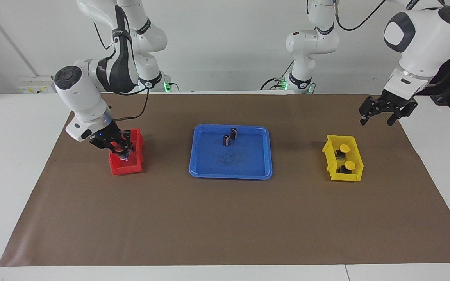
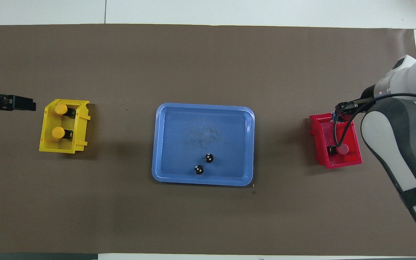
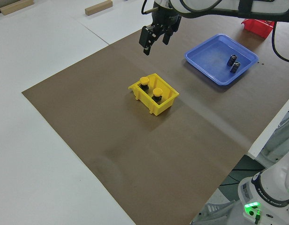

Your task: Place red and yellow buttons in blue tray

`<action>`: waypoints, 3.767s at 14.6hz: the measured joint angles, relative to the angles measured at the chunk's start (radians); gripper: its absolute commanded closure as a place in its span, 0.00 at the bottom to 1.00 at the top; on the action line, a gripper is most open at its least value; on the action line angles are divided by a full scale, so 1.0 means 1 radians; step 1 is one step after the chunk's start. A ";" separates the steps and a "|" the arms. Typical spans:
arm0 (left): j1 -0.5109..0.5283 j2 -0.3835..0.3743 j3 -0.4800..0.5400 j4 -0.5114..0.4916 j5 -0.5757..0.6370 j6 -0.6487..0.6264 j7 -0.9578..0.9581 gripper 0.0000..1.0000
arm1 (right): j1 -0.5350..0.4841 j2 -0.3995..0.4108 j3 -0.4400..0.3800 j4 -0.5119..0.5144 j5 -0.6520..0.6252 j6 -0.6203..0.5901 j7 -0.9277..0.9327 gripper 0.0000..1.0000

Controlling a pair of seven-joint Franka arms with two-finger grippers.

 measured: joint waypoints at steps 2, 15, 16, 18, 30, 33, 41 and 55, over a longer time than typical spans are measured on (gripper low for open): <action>0.000 0.054 0.000 -0.036 0.000 0.076 0.000 0.25 | 0.107 0.051 0.009 0.131 0.007 -0.047 0.196 0.80; 0.000 0.209 -0.002 -0.051 -0.011 0.243 -0.001 0.32 | 0.535 0.351 0.011 0.204 0.005 0.229 0.831 0.75; 0.000 0.216 -0.003 -0.054 -0.011 0.255 -0.001 0.32 | 0.538 0.351 0.012 0.194 0.005 0.249 0.835 0.75; 0.000 0.226 -0.004 -0.070 -0.011 0.283 -0.001 0.32 | 0.548 0.352 0.012 0.168 0.005 0.281 0.846 0.71; -0.002 0.230 -0.010 -0.077 -0.042 0.289 -0.001 0.98 | 0.446 0.287 -0.014 0.286 0.001 0.134 0.696 0.23; -0.013 0.217 -0.017 0.117 -0.052 0.022 -0.020 0.98 | 0.253 0.146 -0.017 0.199 0.003 0.025 0.399 0.23; -0.415 0.256 -0.032 0.181 -0.054 0.043 -0.441 0.98 | -0.031 -0.181 -0.017 -0.425 0.005 0.258 -0.113 0.24; -0.634 0.394 -0.026 0.125 -0.054 0.216 -0.707 0.01 | -0.074 -0.210 -0.012 -0.568 0.004 0.393 -0.237 0.31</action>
